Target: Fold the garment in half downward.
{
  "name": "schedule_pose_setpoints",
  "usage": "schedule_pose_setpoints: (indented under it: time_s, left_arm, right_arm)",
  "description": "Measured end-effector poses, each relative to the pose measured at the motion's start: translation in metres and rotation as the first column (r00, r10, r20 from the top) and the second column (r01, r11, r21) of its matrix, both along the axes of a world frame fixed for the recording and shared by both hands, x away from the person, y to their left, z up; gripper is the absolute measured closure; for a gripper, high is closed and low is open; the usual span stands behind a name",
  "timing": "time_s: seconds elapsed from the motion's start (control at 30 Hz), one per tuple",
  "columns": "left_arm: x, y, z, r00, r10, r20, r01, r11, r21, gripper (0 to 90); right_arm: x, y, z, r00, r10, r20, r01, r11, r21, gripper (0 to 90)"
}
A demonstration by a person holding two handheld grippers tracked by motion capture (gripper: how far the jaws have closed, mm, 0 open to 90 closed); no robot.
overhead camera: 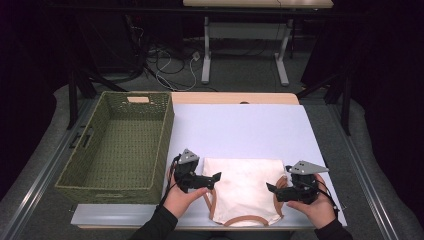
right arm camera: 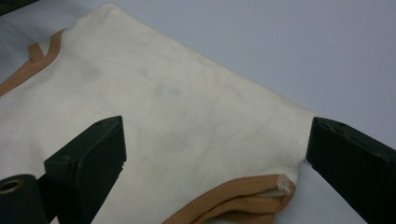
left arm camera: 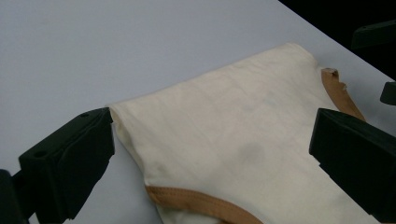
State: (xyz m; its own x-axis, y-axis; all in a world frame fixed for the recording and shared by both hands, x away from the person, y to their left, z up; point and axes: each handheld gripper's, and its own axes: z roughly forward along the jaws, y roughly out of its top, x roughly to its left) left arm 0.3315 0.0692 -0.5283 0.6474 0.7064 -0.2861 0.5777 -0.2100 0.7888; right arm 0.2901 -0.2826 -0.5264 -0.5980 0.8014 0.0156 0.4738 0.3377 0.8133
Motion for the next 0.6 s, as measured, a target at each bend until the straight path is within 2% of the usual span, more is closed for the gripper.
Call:
schedule_pose_setpoints:
  time_s: [0.07, 0.2, 0.3, 0.33, 0.37, 0.43, 0.53, 0.6]
  left_arm:
    - [0.004, -0.001, 0.000, 1.0000, -0.008, -0.006, 0.008, 1.0000, -0.001, 7.2]
    - [0.011, -0.006, -0.001, 0.9998, -0.018, 0.009, 0.018, 0.9998, 0.008, 10.7]
    - [0.016, -0.008, -0.001, 0.9994, -0.020, 0.028, 0.020, 0.9998, 0.005, 14.3]
    - [0.018, -0.009, 0.000, 0.9993, -0.026, 0.027, 0.025, 0.9997, 0.002, 15.4]
    - [0.019, -0.010, 0.001, 0.9989, -0.037, 0.030, 0.037, 0.9992, 0.011, 15.7]
    - [0.022, -0.013, 0.000, 0.9976, -0.030, 0.063, 0.026, 0.9983, 0.051, 17.8]
    - [0.027, -0.015, -0.003, 0.9987, -0.017, 0.047, 0.014, 0.9977, 0.067, 20.2]
    - [0.031, -0.016, -0.005, 0.9995, -0.007, 0.031, 0.004, 0.9968, 0.080, 20.2]
  right_arm:
    - [0.005, 0.000, 0.001, 1.0000, 0.003, -0.005, -0.003, 1.000, -0.005, 4.9]
    - [0.016, 0.000, 0.000, 1.0000, -0.002, 0.008, 0.002, 1.000, 0.000, 7.2]
    - [0.023, 0.002, 0.001, 0.9999, -0.008, 0.016, 0.008, 1.000, -0.004, 15.4]
    - [0.025, 0.003, 0.001, 0.9997, -0.006, 0.022, 0.006, 1.000, 0.000, 15.4]
    - [0.027, 0.004, 0.001, 0.9997, -0.009, 0.021, 0.009, 1.000, -0.004, 15.4]
    - [0.031, 0.008, 0.002, 0.9995, -0.008, 0.030, 0.008, 1.000, 0.002, 15.8]
    - [0.038, 0.012, 0.004, 0.9992, -0.013, 0.037, 0.014, 0.999, -0.029, 16.7]
    - [0.042, 0.015, 0.004, 0.9991, -0.018, 0.039, 0.019, 0.999, -0.026, 21.3]
